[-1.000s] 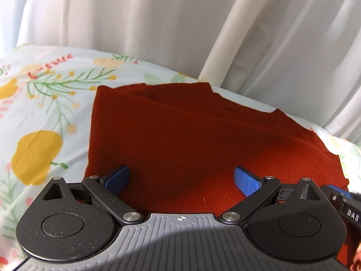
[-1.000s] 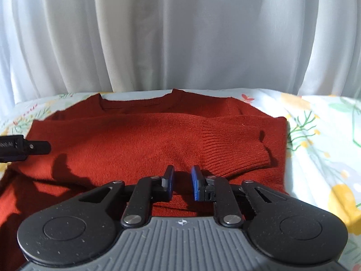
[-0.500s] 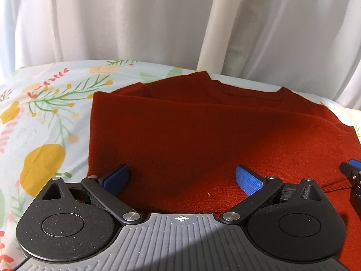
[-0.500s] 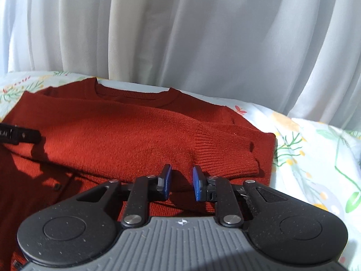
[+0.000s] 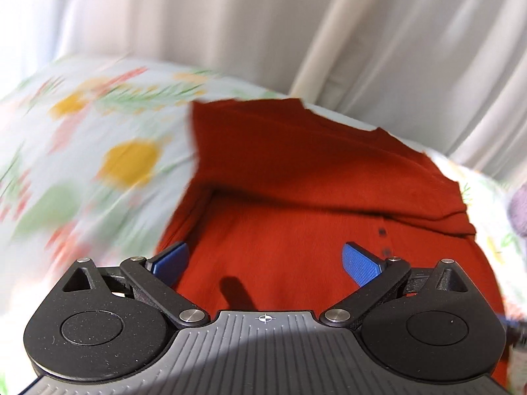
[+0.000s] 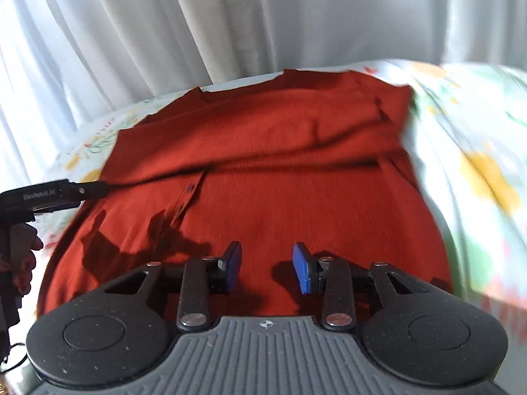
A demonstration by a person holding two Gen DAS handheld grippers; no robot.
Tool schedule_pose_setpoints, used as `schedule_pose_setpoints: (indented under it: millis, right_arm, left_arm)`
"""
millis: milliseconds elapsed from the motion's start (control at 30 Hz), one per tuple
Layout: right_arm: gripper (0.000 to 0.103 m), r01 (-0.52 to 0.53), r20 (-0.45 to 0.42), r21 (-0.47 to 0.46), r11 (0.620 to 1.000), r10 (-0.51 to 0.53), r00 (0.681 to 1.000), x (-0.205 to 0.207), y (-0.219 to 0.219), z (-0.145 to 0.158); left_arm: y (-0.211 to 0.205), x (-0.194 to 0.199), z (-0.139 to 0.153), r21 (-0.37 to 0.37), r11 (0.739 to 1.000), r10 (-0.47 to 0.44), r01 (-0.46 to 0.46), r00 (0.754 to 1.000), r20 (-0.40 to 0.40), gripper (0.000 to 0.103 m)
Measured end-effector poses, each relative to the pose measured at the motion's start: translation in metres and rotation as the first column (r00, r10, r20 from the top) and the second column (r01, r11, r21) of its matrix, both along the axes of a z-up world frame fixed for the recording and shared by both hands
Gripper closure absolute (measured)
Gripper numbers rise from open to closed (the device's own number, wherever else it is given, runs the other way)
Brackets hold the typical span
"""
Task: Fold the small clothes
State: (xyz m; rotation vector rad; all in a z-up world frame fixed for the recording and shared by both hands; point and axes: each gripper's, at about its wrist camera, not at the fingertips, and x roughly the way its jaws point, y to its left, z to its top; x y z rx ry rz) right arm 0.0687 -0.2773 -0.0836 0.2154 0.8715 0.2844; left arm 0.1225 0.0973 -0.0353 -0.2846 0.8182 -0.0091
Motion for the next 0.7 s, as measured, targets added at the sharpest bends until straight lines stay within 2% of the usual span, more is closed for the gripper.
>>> schedule_pose_setpoints:
  millis: [67, 133, 233, 333, 400, 533, 667, 700]
  right_arm:
    - [0.066, 0.067, -0.019, 0.025, 0.997, -0.066, 0.998, -0.045, -0.022, 0.002]
    - [0.066, 0.133, -0.042, 0.045, 0.990, -0.131, 0.991, -0.084, -0.042, 0.005]
    - [0.065, 0.219, -0.091, 0.022, 0.975, -0.216, 0.972, -0.117, -0.061, 0.005]
    - [0.065, 0.239, -0.132, 0.038, 0.970, -0.233, 0.964, -0.126, -0.072, 0.002]
    - [0.065, 0.255, -0.147, 0.031, 0.966, -0.248, 0.957, -0.128, -0.076, -0.001]
    - [0.065, 0.265, -0.167, 0.057, 0.962, -0.253, 0.953, -0.135, -0.088, -0.006]
    - [0.066, 0.281, -0.220, 0.174, 0.944, -0.241, 0.945, -0.137, -0.095, -0.017]
    - [0.066, 0.279, -0.225, 0.194, 0.941, -0.234, 0.946, -0.136, -0.096, -0.018]
  left_arm:
    - [0.013, -0.032, 0.003, -0.003, 0.999, 0.043, -0.043, 0.999, -0.023, 0.001]
    - [0.021, -0.057, 0.003, 0.038, 0.997, 0.069, -0.067, 0.996, -0.052, 0.001]
    - [0.028, -0.079, -0.001, 0.071, 0.996, 0.058, -0.050, 0.990, -0.125, 0.001]
    - [0.034, -0.093, -0.005, 0.046, 0.998, 0.059, -0.052, 0.986, -0.156, 0.001]
    - [0.039, -0.100, -0.007, 0.004, 0.998, 0.061, -0.061, 0.983, -0.173, 0.003]
    - [0.044, -0.114, -0.013, -0.073, 0.994, 0.065, -0.081, 0.976, -0.210, 0.014]
    - [0.051, -0.123, -0.021, -0.135, 0.984, 0.076, -0.114, 0.963, -0.257, 0.026]
    - [0.053, -0.124, -0.023, -0.154, 0.980, 0.081, -0.126, 0.960, -0.269, 0.033]
